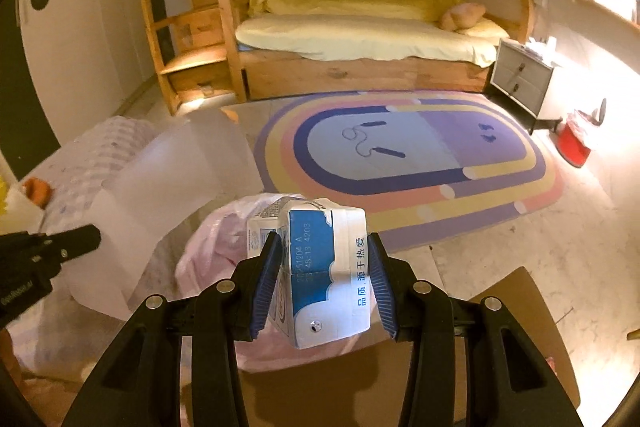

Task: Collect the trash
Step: 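Carry the carton over the pink bin and open the right gripper, then reach the left gripper to the yellow foam fruit net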

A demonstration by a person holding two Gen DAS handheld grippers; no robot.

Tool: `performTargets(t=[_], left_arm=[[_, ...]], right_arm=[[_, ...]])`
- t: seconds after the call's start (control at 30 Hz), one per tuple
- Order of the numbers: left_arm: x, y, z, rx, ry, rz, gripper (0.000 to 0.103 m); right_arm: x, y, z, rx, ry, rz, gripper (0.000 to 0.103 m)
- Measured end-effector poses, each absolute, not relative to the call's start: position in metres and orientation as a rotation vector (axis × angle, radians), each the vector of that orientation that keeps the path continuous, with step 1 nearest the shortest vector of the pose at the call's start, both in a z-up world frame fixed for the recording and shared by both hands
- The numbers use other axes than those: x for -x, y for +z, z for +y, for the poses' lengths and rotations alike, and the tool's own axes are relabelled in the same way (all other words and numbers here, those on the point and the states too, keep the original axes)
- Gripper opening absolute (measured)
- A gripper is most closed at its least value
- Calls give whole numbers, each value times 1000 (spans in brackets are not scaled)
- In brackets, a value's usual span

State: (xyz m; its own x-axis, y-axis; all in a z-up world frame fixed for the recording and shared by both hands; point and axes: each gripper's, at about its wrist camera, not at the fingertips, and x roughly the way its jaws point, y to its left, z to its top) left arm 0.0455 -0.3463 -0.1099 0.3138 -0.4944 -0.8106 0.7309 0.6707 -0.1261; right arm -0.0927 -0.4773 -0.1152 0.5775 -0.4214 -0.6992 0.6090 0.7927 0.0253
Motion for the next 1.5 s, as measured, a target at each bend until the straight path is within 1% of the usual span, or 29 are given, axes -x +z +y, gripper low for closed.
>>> performTargets(t=[0.13, 0.17, 0.2, 0.23, 0.27, 0.3, 0.6, 0.73, 1.0, 1.1, 1.13, 1.23, 1.37, 1.5], left_arm=[[-53, -116, -360, -271, -837, 970, 3], [-54, -116, -363, -269, -843, 973, 8], [-55, -117, -366, -263, -847, 977, 12], [-55, -116, -366, -258, -845, 981, 24], [-55, -115, -365, -252, -844, 982, 35], [-54, -112, -361, -242, -842, 972, 37], [-21, -69, -305, -256, -816, 816, 38], [-3, -54, -274, -251, -804, 782, 38], [13, -34, -192, -200, -720, 745, 45], [14, -24, -156, -167, -680, 723, 50], [14, -21, -142, -161, -661, 711, 53], [13, -13, -109, -148, -613, 679, 57], [4, -10, -68, -156, -493, 649, 58], [-15, -23, -36, -133, -429, 670, 58]], right_arm=[[82, -121, -484, -261, -616, 756, 46], [80, -123, -485, -260, -605, 763, 48], [78, -123, -485, -260, -601, 767, 52], [77, -124, -485, -259, -599, 767, 56], [77, -123, -485, -257, -599, 767, 57], [78, -122, -484, -256, -598, 764, 57], [110, -90, -452, -318, -534, 679, 57], [118, -73, -425, -347, -473, 654, 57], [100, -51, -353, -297, -303, 674, 57], [93, -45, -329, -267, -252, 674, 58], [88, -41, -318, -255, -228, 675, 58], [78, -37, -297, -226, -178, 675, 63], [66, -35, -275, -189, -132, 680, 65], [53, -37, -255, -171, -95, 692, 66]])
